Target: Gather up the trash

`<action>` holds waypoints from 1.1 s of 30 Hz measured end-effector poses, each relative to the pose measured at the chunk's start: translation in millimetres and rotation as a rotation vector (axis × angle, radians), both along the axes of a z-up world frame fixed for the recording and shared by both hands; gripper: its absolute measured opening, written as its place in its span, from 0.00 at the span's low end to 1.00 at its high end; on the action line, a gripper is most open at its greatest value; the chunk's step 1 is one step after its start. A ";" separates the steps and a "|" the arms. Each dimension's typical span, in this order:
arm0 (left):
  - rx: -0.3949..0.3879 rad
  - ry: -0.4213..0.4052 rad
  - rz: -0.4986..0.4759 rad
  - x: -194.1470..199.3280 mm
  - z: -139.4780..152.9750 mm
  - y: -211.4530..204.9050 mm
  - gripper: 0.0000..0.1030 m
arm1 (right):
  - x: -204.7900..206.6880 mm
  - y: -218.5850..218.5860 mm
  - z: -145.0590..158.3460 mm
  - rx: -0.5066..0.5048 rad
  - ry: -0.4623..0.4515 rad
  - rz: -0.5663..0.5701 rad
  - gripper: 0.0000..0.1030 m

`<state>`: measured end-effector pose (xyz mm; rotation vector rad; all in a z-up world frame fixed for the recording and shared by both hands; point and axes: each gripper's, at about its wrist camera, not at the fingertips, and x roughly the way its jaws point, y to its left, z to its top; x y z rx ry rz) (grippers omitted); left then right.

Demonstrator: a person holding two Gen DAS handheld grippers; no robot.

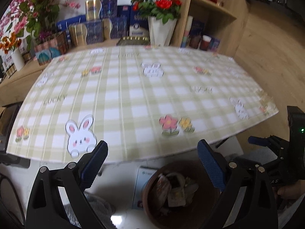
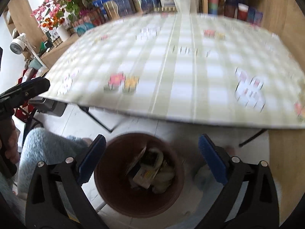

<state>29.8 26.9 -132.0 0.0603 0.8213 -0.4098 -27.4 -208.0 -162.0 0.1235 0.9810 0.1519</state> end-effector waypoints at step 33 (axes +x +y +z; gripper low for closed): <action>0.078 -0.347 0.111 -1.0 118.0 -13.3 0.94 | 31.9 -30.1 143.0 -0.078 -0.352 -0.124 0.94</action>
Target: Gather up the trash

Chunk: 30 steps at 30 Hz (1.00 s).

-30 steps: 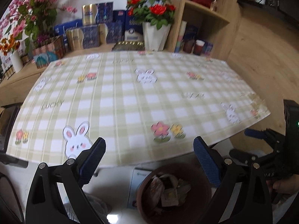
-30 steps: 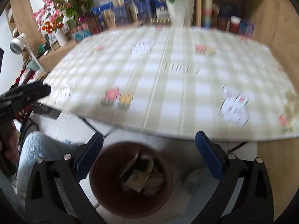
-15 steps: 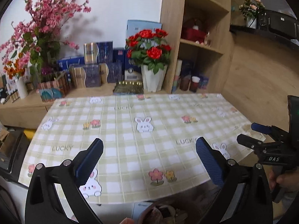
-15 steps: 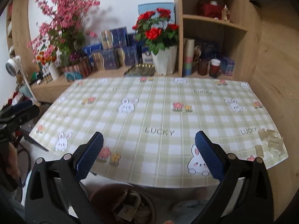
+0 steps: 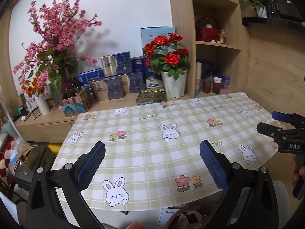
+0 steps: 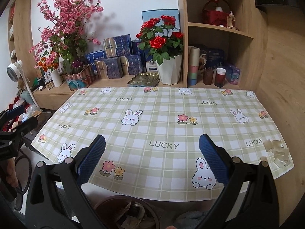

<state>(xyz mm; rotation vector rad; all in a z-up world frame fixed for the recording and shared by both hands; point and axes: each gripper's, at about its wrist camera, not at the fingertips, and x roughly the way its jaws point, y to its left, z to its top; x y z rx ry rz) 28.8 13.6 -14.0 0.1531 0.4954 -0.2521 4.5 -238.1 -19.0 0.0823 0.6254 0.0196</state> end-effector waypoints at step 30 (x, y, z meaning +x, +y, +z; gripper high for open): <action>-0.037 0.037 0.098 5.6 17.8 2.1 0.94 | -17.2 -24.6 35.6 -0.002 -0.042 0.011 0.94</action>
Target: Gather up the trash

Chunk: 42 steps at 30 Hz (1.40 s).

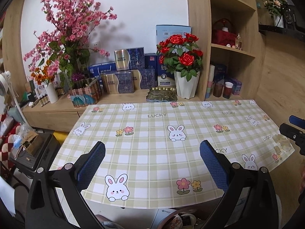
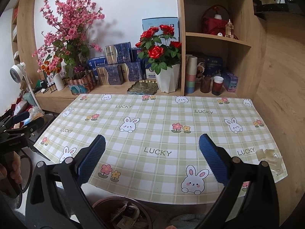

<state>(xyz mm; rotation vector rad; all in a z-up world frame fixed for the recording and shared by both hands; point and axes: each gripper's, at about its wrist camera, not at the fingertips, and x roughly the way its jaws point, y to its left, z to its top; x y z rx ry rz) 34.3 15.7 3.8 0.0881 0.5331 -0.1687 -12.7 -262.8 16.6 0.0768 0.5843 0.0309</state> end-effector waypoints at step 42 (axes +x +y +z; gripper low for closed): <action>-0.023 -0.050 -0.026 -35.5 32.5 10.3 0.94 | -17.3 20.8 21.5 0.005 -0.023 0.003 0.94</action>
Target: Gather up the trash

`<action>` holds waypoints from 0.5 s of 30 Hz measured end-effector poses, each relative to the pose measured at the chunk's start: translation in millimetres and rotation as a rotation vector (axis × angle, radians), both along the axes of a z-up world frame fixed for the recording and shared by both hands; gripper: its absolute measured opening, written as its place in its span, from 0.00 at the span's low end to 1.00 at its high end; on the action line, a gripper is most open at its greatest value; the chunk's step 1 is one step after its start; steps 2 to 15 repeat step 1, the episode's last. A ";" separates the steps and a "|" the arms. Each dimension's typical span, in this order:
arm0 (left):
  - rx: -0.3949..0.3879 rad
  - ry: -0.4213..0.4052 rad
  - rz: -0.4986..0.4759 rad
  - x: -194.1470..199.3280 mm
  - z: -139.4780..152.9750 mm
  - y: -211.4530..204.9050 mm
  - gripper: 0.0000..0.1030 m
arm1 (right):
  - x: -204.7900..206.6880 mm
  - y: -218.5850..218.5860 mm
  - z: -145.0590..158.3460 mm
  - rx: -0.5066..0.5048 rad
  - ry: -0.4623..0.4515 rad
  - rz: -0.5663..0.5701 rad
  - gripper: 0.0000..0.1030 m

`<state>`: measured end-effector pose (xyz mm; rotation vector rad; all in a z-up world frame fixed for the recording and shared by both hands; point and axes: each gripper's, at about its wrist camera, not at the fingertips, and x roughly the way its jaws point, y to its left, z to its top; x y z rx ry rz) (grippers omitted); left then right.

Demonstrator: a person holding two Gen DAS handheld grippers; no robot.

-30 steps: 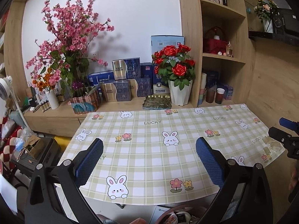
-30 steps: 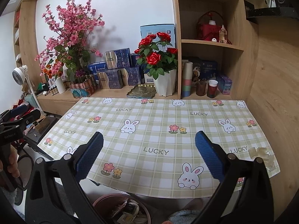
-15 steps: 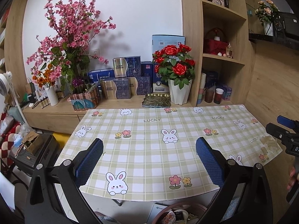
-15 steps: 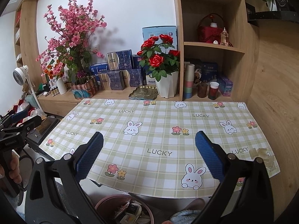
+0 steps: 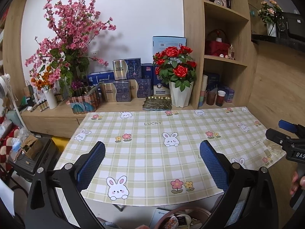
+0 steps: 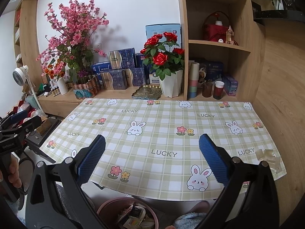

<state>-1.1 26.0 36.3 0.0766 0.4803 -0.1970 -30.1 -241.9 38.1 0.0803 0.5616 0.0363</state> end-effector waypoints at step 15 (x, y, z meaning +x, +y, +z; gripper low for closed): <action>0.006 -0.002 0.004 0.0 -0.5 -0.4 0.94 | -0.4 0.5 -0.7 0.000 0.001 0.001 0.94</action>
